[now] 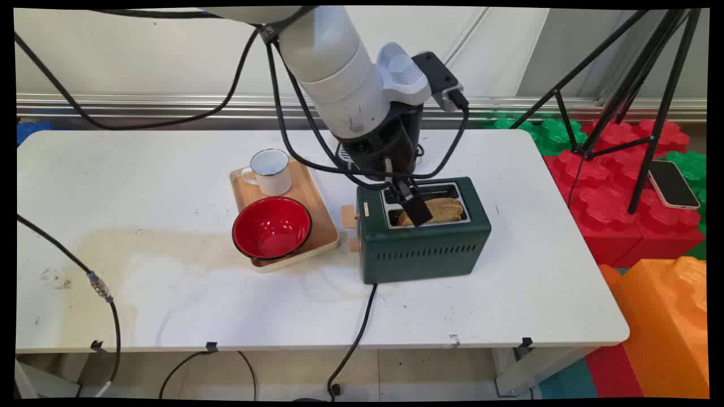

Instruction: Press the toaster switch

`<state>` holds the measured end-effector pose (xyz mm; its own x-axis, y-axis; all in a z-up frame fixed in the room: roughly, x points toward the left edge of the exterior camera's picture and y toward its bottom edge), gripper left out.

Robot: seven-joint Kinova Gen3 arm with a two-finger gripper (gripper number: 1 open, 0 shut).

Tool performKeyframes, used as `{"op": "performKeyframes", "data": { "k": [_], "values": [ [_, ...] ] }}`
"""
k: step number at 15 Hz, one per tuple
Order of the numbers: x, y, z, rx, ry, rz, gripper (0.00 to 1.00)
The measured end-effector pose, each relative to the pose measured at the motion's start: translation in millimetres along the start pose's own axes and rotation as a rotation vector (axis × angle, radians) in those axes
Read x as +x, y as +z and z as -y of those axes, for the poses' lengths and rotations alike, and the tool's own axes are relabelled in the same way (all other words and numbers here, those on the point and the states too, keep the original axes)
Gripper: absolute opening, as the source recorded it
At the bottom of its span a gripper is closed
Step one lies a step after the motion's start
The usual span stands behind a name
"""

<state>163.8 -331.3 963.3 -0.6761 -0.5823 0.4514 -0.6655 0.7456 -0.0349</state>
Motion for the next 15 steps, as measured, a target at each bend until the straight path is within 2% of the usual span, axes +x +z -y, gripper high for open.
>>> {"op": "performKeyframes", "data": {
  "k": [4, 7, 12, 15],
  "values": [
    [-5, -17, 4, 0.009, 0.033, -0.035, 1.0],
    [-15, -37, 8, 0.007, 0.089, -0.075, 1.0],
    [-50, -74, 17, 0.0, 0.162, -0.134, 1.0],
    [-82, -93, 26, -0.004, 0.187, -0.139, 1.0]
  ]
}}
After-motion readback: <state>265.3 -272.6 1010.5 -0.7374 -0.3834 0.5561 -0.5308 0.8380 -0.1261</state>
